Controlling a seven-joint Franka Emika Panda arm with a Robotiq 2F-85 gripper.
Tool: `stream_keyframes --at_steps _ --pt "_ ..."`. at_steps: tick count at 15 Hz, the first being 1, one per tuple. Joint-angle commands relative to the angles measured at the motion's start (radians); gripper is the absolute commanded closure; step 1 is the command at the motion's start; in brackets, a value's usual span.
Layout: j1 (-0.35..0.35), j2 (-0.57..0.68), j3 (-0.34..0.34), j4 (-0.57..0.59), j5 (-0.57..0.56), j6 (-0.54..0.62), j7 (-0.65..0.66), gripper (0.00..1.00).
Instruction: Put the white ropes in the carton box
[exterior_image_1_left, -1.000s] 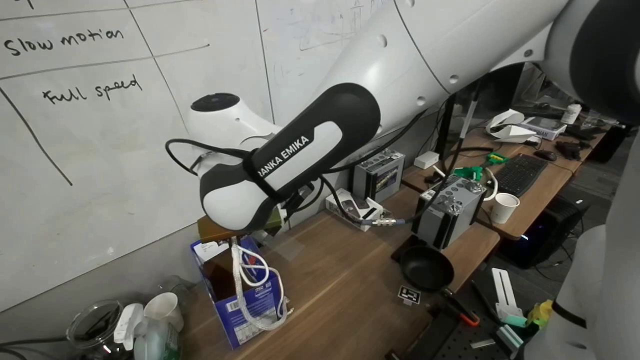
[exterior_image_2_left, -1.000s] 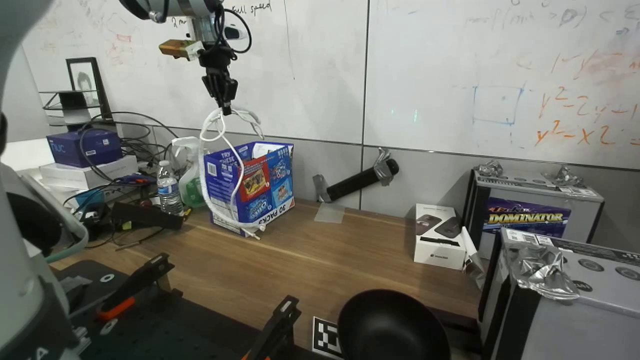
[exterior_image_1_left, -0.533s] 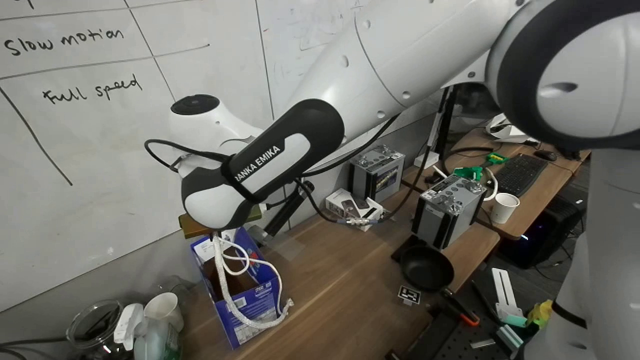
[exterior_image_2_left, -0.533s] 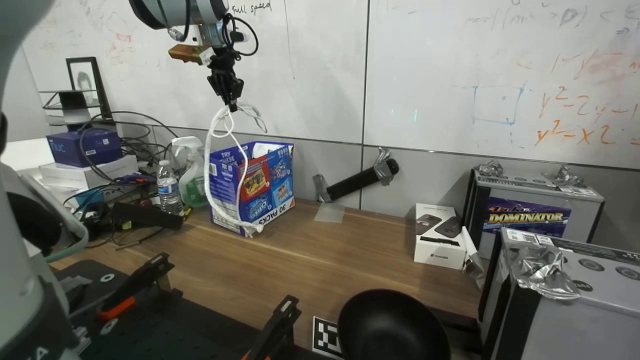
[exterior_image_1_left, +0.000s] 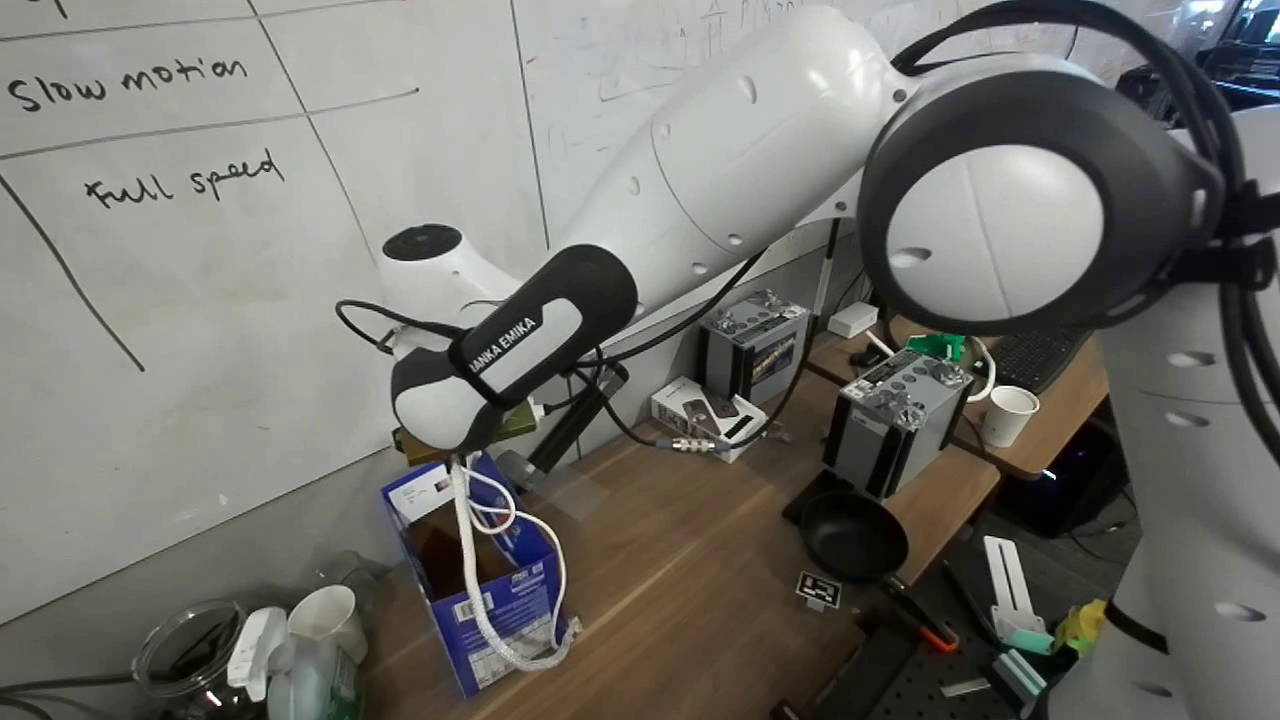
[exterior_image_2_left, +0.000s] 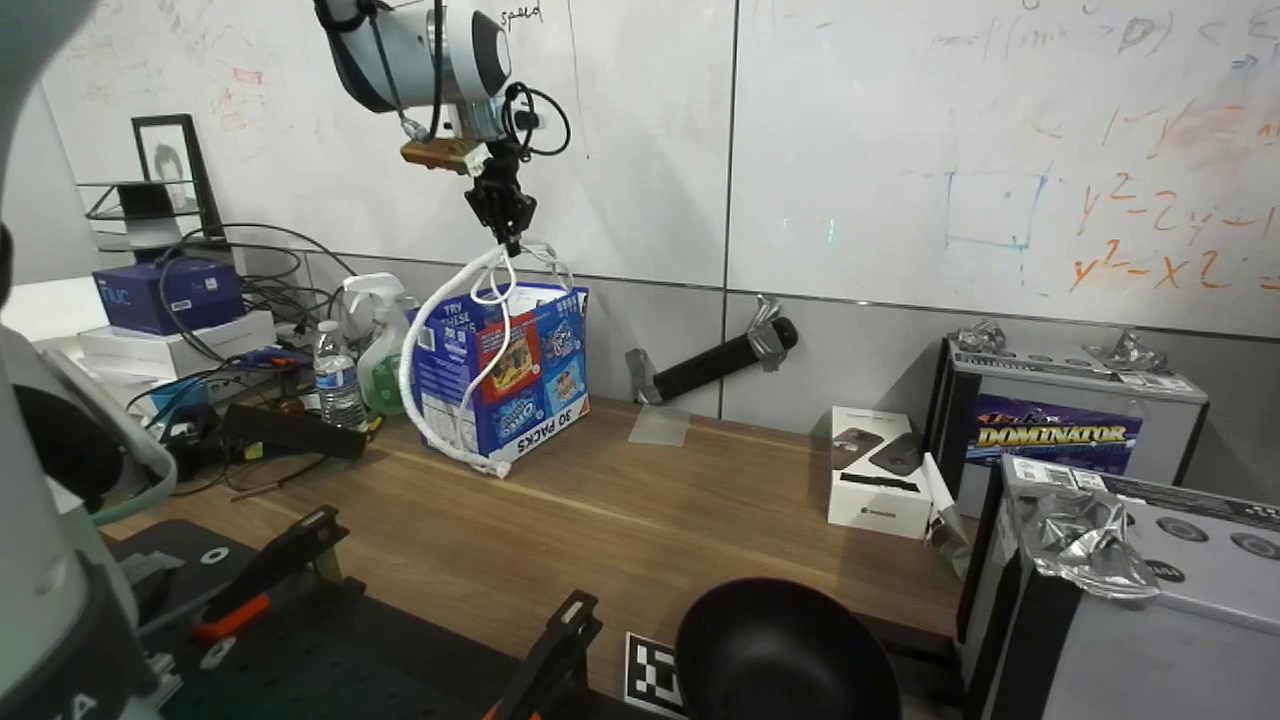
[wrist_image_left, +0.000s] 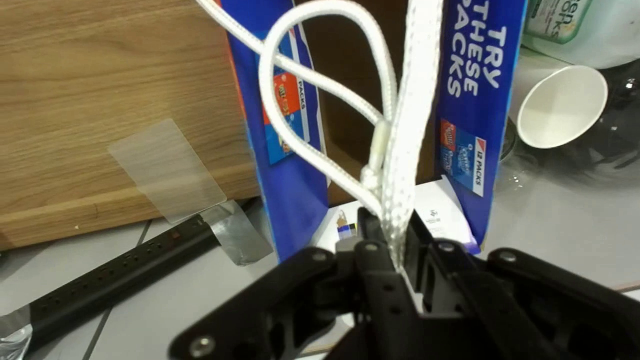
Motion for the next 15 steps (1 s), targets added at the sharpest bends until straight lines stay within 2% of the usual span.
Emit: stream_keyframes --at_steps 1,7,15 --pt "-0.011 0.031 0.002 0.042 0.06 -0.008 -0.063 0.87" --pt "-0.024 0.007 0.037 0.011 0.187 -0.073 -0.145 0.87" --pt "-0.033 0.016 0.046 -0.014 0.262 -0.063 -0.221 0.87"
